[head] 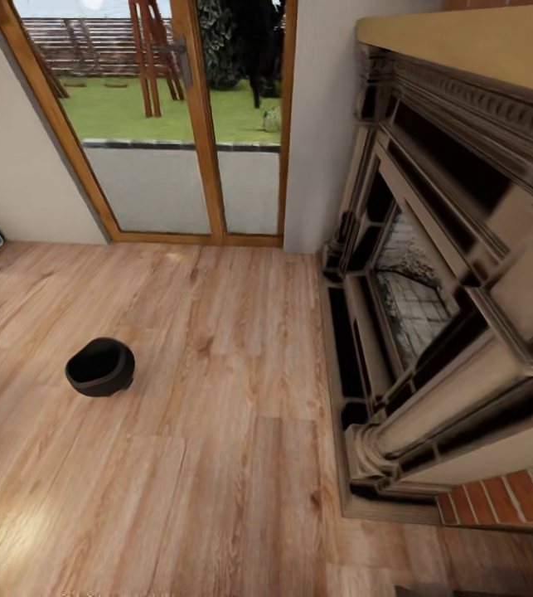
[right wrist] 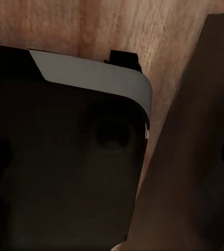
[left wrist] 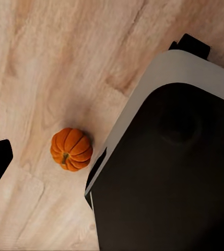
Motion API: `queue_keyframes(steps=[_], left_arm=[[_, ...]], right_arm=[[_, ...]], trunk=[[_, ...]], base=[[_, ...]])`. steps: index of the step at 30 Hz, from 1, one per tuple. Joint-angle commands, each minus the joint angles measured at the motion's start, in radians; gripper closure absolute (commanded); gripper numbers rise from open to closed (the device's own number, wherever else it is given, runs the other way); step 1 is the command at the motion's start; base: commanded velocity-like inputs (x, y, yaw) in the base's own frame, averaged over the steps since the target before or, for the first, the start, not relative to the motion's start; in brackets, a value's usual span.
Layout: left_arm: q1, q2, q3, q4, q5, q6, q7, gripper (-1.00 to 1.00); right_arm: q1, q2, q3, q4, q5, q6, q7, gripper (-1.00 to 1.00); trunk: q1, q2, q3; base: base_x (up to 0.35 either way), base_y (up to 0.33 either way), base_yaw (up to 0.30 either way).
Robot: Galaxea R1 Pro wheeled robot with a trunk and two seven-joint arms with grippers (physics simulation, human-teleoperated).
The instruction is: Place each of the two pumpkins and all three candles from the living room inside a cabinet in the living room (use any cabinet), then make sure every cabinet is closed, and position the cauldron so it is next to a table in the living room.
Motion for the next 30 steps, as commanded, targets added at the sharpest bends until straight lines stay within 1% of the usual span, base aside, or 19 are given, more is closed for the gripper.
queue_keyframes(steps=[1,25,30], left_arm=[[0.000,0.000,0.000,0.000,0.000,0.000,0.000,-1.00],[0.000,0.000,0.000,0.000,-0.002,-0.001,0.000,-1.00],[0.000,0.001,0.000,0.000,-0.003,-0.001,0.000,-1.00]], right_arm=[[0.000,0.000,0.000,0.000,0.000,0.000,0.000,-1.00],[0.000,0.000,0.000,-0.001,0.002,0.000,-0.001,-1.00],[0.000,-0.004,0.000,-0.003,0.001,0.000,0.000,-1.00]], trunk=[[0.000,0.000,0.000],[0.000,0.000,0.000],[0.000,0.000,0.000]], base=[[0.000,0.000,0.289],[0.001,0.000,0.289],[0.202,0.000,0.117]])
